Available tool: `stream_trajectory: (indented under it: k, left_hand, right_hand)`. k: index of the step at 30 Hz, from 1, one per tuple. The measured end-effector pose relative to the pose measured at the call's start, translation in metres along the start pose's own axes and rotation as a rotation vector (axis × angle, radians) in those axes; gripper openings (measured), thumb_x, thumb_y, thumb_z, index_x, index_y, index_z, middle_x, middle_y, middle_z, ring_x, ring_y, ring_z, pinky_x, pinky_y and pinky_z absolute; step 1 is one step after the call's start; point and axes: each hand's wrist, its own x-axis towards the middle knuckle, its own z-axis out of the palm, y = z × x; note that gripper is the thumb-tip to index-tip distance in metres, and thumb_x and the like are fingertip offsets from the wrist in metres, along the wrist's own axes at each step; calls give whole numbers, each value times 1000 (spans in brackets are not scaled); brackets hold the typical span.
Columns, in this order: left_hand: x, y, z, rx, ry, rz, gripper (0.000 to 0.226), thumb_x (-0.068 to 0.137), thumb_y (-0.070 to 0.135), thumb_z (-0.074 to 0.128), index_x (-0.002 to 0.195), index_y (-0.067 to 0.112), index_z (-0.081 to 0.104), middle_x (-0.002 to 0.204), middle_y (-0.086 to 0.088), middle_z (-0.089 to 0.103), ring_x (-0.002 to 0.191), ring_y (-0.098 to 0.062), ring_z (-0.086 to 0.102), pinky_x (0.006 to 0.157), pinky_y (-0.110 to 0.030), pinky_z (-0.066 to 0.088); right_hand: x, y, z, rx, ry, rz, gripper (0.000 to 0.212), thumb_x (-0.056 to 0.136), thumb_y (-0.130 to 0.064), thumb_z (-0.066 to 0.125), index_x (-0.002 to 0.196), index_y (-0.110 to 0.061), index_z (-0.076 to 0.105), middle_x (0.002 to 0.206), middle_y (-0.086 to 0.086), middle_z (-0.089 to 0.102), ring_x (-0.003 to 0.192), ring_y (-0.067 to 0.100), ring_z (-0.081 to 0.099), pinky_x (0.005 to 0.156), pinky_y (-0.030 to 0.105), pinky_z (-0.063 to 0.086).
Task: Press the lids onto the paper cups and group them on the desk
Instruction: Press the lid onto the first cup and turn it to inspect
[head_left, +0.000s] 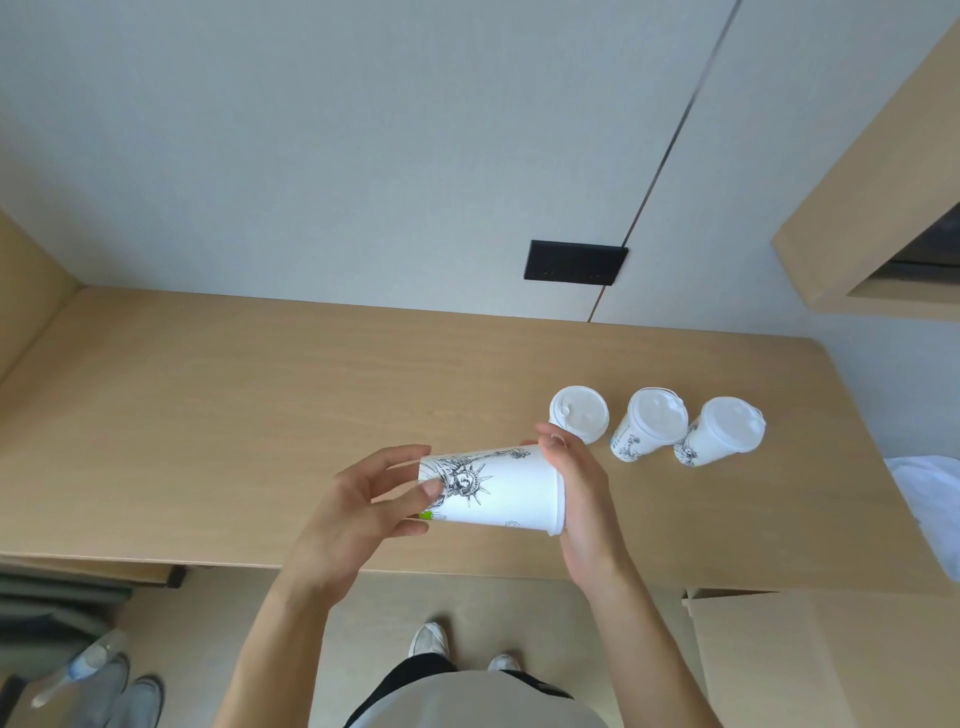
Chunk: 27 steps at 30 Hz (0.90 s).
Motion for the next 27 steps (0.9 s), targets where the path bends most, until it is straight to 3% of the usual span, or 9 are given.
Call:
stream_trajectory:
  k: [2, 4, 8, 14, 17, 20, 27]
  left_hand:
    - [-2, 1, 3, -2, 10, -9, 61, 70, 48, 89, 125, 28, 72, 114, 0, 80, 97, -26, 79, 77, -30, 64]
    - [-5, 3, 7, 7, 56, -35, 51, 76, 55, 86, 118, 27, 75, 107, 3, 81, 85, -32, 80, 70, -29, 64]
    - [-8, 1, 4, -28, 25, -17, 56, 74, 43, 82, 124, 20, 72, 113, -5, 80, 84, -35, 79, 70, -28, 63]
    - [-14, -2, 1, 4, 34, -60, 51, 75, 49, 80, 118, 22, 74, 109, -2, 81, 83, -39, 80, 72, -36, 67]
    - [-18, -1, -1, -37, 21, -23, 55, 74, 39, 85, 125, 23, 71, 116, -3, 80, 90, -37, 80, 73, -33, 65]
    - [-20, 0, -1, -44, 50, -58, 55, 73, 47, 83, 121, 23, 73, 110, 0, 81, 84, -40, 80, 69, -32, 66]
    - [-22, 2, 1, -55, 38, -29, 49, 75, 38, 83, 120, 21, 74, 115, 1, 80, 87, -40, 79, 72, -31, 65]
  right_hand:
    - [-2, 2, -1, 37, 19, -8, 67, 60, -64, 69, 118, -33, 74, 114, -23, 73, 128, 6, 60, 123, 49, 38]
    - [-4, 5, -1, 52, 11, -16, 62, 61, -63, 69, 115, -34, 76, 108, -26, 74, 124, 5, 62, 122, 50, 40]
    - [-7, 5, -1, 49, 1, -29, 61, 60, -63, 68, 114, -36, 75, 111, -25, 72, 118, -3, 61, 119, 44, 41]
    - [-12, 4, 2, -19, -36, -84, 64, 62, -64, 67, 119, -35, 71, 112, -16, 67, 94, -22, 61, 91, 23, 42]
    - [-13, 5, 2, -16, -31, -77, 62, 62, -64, 67, 117, -33, 72, 109, -18, 67, 93, -24, 60, 90, 23, 41]
    - [-14, 6, 1, -8, -29, -72, 62, 62, -63, 67, 117, -33, 73, 107, -21, 68, 94, -26, 60, 89, 20, 40]
    - [-19, 1, -1, 35, -32, -68, 62, 63, -62, 67, 116, -32, 74, 127, -18, 68, 102, -23, 59, 98, 28, 42]
